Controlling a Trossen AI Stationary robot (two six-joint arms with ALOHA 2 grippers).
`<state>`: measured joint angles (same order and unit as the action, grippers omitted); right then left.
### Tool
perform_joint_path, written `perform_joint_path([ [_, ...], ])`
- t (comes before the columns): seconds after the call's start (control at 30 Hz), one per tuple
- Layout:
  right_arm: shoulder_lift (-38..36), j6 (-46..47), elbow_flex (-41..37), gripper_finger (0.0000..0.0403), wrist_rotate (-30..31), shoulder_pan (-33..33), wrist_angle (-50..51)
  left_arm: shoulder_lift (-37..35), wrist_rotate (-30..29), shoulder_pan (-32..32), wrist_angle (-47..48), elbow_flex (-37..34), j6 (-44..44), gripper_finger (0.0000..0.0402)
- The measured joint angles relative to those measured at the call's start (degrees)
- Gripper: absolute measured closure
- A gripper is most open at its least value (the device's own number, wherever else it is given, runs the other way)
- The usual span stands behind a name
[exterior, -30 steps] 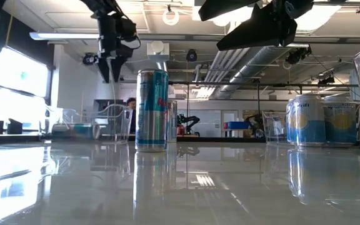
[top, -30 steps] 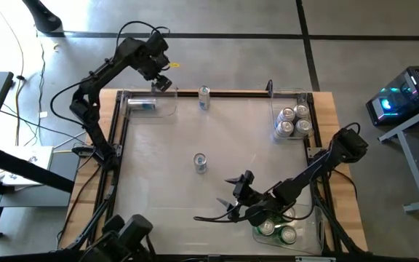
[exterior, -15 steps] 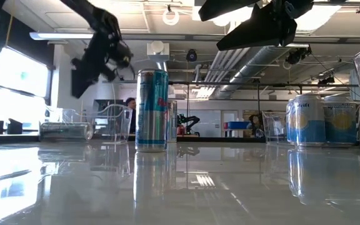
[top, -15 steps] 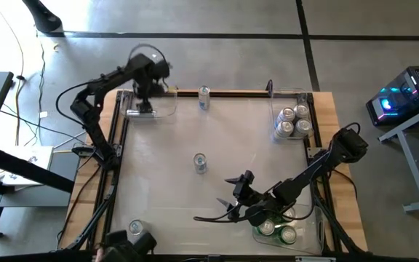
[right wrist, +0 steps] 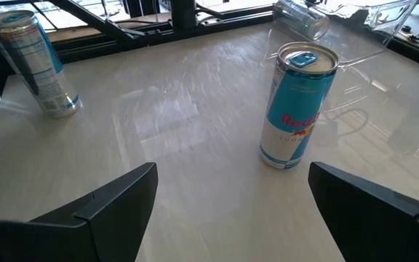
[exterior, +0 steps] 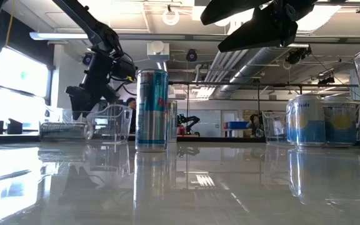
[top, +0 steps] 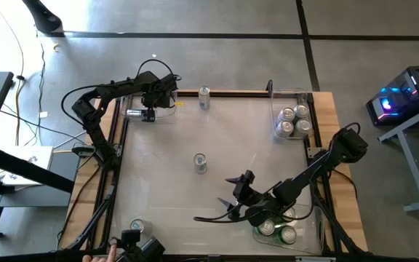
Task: Sort soda cans
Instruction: Put the top left white blue soda can into the top left transparent bin
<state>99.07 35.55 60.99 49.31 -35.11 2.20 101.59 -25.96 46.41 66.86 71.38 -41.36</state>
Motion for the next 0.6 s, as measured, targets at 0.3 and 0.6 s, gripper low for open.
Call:
perform_joint_path([
  [0.3, 0.0, 0.5, 0.0, 0.0049, 0.2, 0.5, 0.0, 0.0, 2.9, 0.8, -1.3, 0.0, -3.0, 0.0133],
  [0.6, 0.0, 0.5, 0.0, 0.0049, 0.1, 0.5, 0.0, -0.1, 3.4, 2.0, -9.1, 0.1, -6.7, 0.0133],
])
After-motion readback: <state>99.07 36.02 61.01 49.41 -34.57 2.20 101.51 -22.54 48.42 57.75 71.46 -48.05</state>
